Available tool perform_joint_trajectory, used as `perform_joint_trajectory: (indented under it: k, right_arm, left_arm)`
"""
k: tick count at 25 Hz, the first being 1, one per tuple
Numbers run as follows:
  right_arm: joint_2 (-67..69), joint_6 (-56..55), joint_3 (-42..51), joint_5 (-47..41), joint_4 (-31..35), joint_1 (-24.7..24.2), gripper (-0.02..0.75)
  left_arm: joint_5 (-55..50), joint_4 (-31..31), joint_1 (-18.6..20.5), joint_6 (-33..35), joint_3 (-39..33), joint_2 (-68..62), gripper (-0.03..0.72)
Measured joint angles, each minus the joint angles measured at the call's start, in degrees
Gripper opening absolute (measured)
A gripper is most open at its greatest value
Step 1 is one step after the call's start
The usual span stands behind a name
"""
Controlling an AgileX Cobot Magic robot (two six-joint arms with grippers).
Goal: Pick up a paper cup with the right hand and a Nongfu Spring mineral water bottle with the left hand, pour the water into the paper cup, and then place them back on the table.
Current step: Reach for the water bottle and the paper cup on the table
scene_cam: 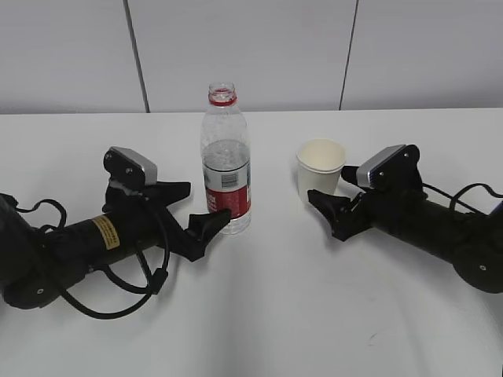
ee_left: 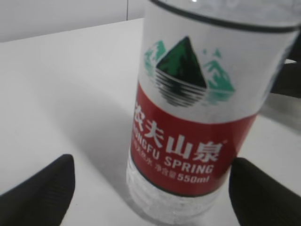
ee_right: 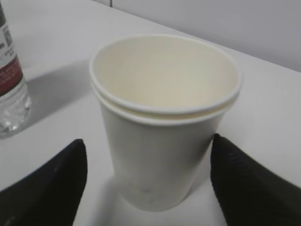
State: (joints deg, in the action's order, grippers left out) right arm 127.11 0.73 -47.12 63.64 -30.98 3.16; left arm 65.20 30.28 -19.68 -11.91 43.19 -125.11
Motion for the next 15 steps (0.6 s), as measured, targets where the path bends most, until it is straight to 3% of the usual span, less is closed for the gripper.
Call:
perform_joint_trajectory:
  k: [15]
  right_arm:
    - [4.19, 0.00, -4.90, 0.19, 6.28, 3.70, 0.613]
  left_arm:
    - [0.06, 1.10, 0.00, -0.24, 0.19, -2.18, 0.608]
